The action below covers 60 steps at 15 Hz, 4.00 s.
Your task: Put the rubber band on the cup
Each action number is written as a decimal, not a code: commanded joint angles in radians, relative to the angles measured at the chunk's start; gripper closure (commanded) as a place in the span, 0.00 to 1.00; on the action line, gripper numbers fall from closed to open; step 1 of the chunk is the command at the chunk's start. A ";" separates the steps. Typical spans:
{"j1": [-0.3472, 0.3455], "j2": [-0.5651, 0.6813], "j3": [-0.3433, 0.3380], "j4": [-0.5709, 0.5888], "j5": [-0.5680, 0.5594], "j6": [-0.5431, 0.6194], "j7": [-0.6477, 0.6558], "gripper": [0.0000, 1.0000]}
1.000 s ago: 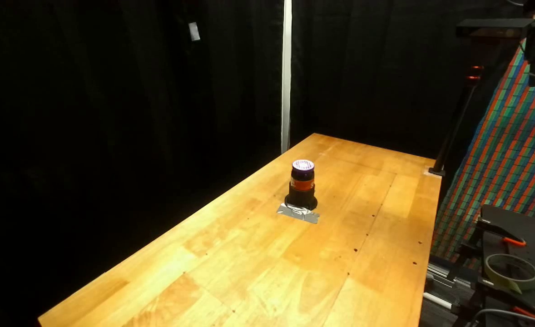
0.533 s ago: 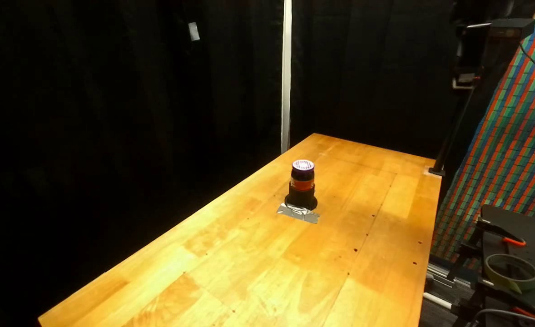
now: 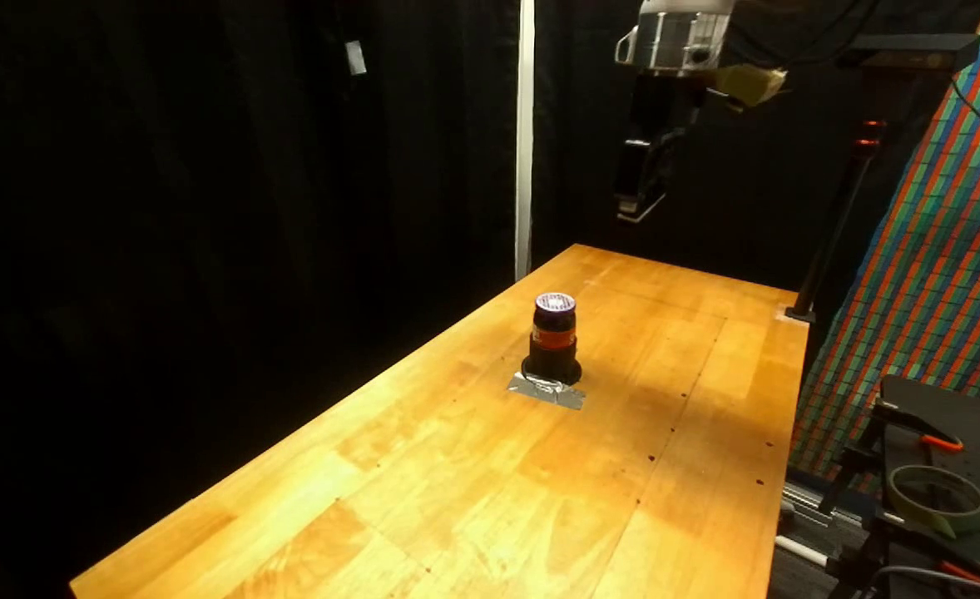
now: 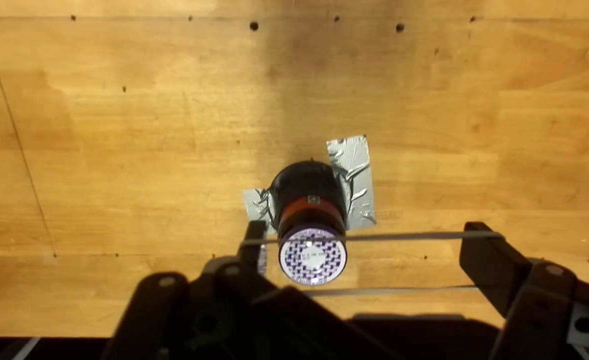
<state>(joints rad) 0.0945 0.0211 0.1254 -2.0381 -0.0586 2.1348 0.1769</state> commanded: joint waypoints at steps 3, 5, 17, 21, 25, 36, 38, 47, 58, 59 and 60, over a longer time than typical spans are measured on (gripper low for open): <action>0.020 0.228 -0.032 0.155 -0.100 0.197 0.079 0.00; 0.025 0.281 -0.044 0.173 -0.097 0.258 0.082 0.00; 0.027 0.479 -0.069 0.240 -0.023 0.374 0.037 0.00; 0.035 0.511 -0.078 0.245 -0.023 0.412 0.038 0.00; 0.033 0.533 -0.078 0.252 -0.018 0.433 0.029 0.00; 0.027 0.552 -0.090 0.255 -0.011 0.452 0.027 0.00; 0.035 0.555 -0.102 0.253 -0.022 0.476 0.038 0.00; 0.026 0.531 -0.095 0.213 0.007 0.420 0.014 0.00; -0.023 0.388 -0.047 0.046 0.154 0.224 -0.088 0.00; -0.020 0.391 -0.050 0.031 0.154 0.238 -0.089 0.25; -0.023 0.390 -0.047 0.016 0.161 0.251 -0.098 0.25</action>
<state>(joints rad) 0.0893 0.4528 0.0597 -1.9445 0.0675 2.3759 0.1192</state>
